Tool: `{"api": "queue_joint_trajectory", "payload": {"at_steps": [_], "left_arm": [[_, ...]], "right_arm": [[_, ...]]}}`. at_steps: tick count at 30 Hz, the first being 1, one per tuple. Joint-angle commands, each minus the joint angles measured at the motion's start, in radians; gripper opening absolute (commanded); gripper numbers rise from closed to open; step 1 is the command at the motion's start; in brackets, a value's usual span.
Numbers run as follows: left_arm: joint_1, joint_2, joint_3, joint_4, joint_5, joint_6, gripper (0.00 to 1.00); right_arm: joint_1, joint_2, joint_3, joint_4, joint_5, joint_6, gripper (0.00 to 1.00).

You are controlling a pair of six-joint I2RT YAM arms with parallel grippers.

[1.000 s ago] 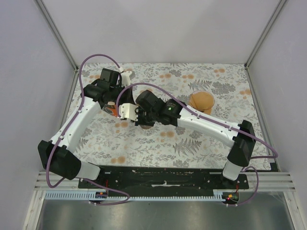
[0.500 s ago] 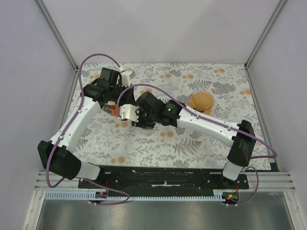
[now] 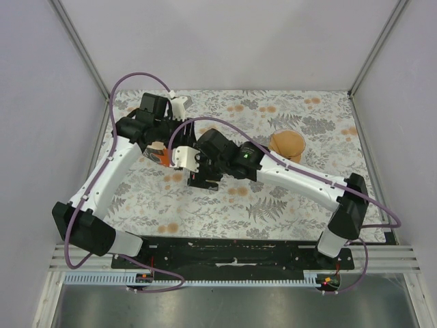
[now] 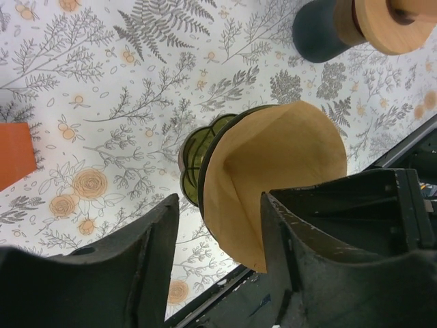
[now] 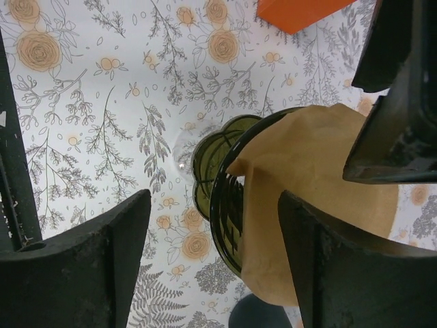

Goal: Place the coffee filter in the dripper

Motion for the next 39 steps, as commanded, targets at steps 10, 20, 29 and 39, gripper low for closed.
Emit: {"api": "queue_joint_trajectory", "payload": {"at_steps": [10,20,29,39], "left_arm": [[-0.005,-0.069,0.055,0.047,-0.044,0.034,0.68],[0.018,-0.132,0.010,0.237,-0.688,-0.061,0.71],[0.156,-0.205,-0.306,0.475,-0.839,-0.101,0.72],[0.198,-0.238,-0.596,0.676,-0.782,-0.049,0.77]], "right_arm": [[-0.010,-0.202,0.090,0.003,-0.140,0.054,0.98],[-0.426,-0.279,0.162,0.068,-0.035,0.434,0.98],[-1.024,-0.407,-0.091,0.114,0.007,0.761,0.98],[-1.288,-0.494,-0.436,0.217,0.197,0.853,0.98]]}}
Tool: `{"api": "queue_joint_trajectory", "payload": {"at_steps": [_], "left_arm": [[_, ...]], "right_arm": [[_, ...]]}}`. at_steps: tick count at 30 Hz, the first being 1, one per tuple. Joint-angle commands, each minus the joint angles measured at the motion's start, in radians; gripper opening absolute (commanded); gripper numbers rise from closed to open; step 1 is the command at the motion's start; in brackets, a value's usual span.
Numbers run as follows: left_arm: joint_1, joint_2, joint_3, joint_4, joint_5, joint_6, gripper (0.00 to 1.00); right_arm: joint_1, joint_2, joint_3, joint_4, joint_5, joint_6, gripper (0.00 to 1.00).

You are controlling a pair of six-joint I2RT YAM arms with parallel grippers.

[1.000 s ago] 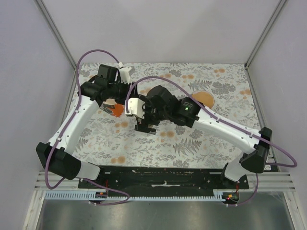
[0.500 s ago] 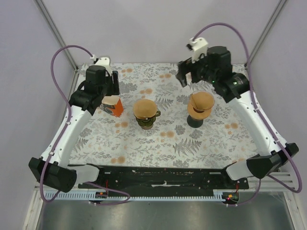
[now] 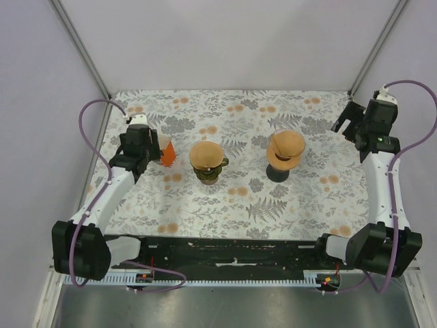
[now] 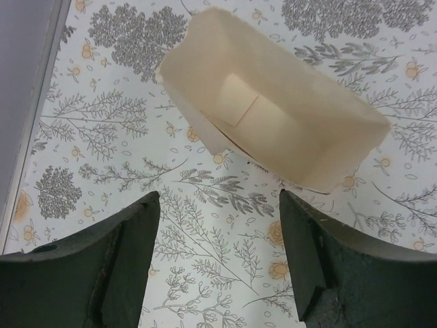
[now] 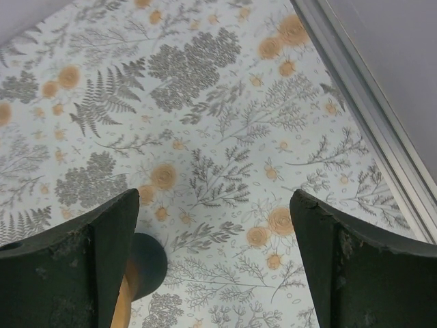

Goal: Place the coffee filter in the dripper

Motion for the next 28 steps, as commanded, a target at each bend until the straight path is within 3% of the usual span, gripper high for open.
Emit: {"api": "queue_joint_trajectory", "payload": {"at_steps": [1,6,16,20,28], "left_arm": [[0.019,-0.038,-0.089,0.190,-0.002,0.013,0.77],[0.031,-0.036,-0.164,0.273,0.015,0.010,0.77],[0.034,-0.073,-0.304,0.415,-0.028,-0.036,0.77],[0.034,-0.092,-0.368,0.466,-0.042,-0.064,0.87],[0.034,-0.121,-0.494,0.615,-0.100,-0.098,0.90]], "right_arm": [[-0.001,-0.027,-0.077,0.077,0.124,0.058,0.98],[-0.003,-0.015,-0.146,0.089,0.179,0.078,0.98],[-0.001,-0.036,-0.244,0.172,0.147,0.069,0.98],[-0.001,-0.033,-0.257,0.186,0.143,0.072,0.98],[-0.001,-0.077,-0.324,0.255,0.172,0.084,0.98]]}}
